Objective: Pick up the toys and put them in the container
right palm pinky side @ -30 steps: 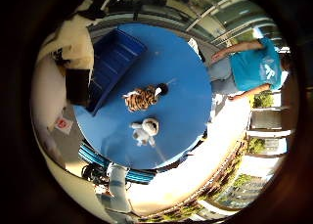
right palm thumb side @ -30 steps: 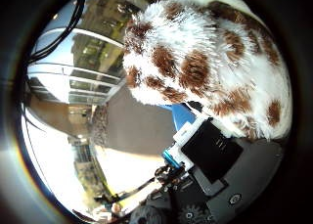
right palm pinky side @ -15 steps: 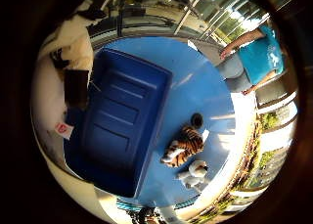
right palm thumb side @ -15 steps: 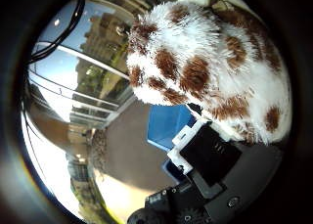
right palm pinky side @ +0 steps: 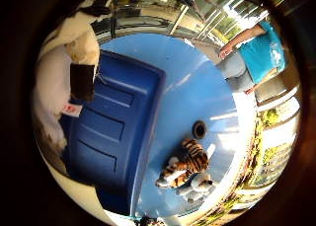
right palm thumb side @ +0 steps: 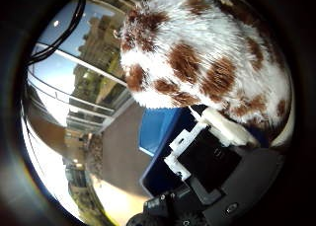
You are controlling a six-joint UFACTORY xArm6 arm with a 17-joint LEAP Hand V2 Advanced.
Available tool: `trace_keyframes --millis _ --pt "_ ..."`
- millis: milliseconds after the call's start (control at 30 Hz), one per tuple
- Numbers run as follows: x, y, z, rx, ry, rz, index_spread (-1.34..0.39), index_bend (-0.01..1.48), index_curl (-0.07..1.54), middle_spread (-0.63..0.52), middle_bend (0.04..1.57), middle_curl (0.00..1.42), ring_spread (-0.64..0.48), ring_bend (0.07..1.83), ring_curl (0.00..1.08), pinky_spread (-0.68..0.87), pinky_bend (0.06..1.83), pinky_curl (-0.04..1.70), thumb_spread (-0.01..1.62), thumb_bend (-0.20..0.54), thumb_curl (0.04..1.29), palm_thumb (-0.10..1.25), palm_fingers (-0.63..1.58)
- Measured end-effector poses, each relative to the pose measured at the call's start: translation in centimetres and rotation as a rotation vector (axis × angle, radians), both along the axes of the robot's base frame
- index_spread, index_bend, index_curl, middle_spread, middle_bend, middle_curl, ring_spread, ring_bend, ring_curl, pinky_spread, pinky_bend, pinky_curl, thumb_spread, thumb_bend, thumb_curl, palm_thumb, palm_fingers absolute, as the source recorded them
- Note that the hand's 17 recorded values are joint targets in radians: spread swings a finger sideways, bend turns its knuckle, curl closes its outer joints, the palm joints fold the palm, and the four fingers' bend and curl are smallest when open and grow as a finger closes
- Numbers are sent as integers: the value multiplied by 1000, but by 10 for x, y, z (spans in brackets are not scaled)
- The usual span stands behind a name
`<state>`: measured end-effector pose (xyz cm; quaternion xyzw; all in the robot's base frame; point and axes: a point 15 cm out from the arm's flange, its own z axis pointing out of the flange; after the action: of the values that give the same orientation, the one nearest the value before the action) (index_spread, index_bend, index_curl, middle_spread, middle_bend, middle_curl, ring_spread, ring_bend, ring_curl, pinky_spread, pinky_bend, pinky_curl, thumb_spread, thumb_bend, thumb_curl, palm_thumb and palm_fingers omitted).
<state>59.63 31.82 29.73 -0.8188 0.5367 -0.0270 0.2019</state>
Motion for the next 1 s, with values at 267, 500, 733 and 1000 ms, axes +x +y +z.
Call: trace_keyframes --millis 267,500,733,1000 --pt "-18 -30 44 -29 1 68 -625 108 777 29 232 495 274 665 359 464 1104 580 1078 -37 572 612 -85" --pt "-44 -78 75 -60 60 76 -484 145 576 50 182 422 295 586 320 515 1026 507 1084 -33 513 596 -12" --pt "-106 -187 83 -192 300 32 -260 130 450 106 219 406 303 599 317 518 917 438 1085 -34 480 592 16" --pt "-98 -273 48 -370 365 162 -218 184 383 30 225 391 255 492 295 453 689 338 1088 -14 462 660 -10"
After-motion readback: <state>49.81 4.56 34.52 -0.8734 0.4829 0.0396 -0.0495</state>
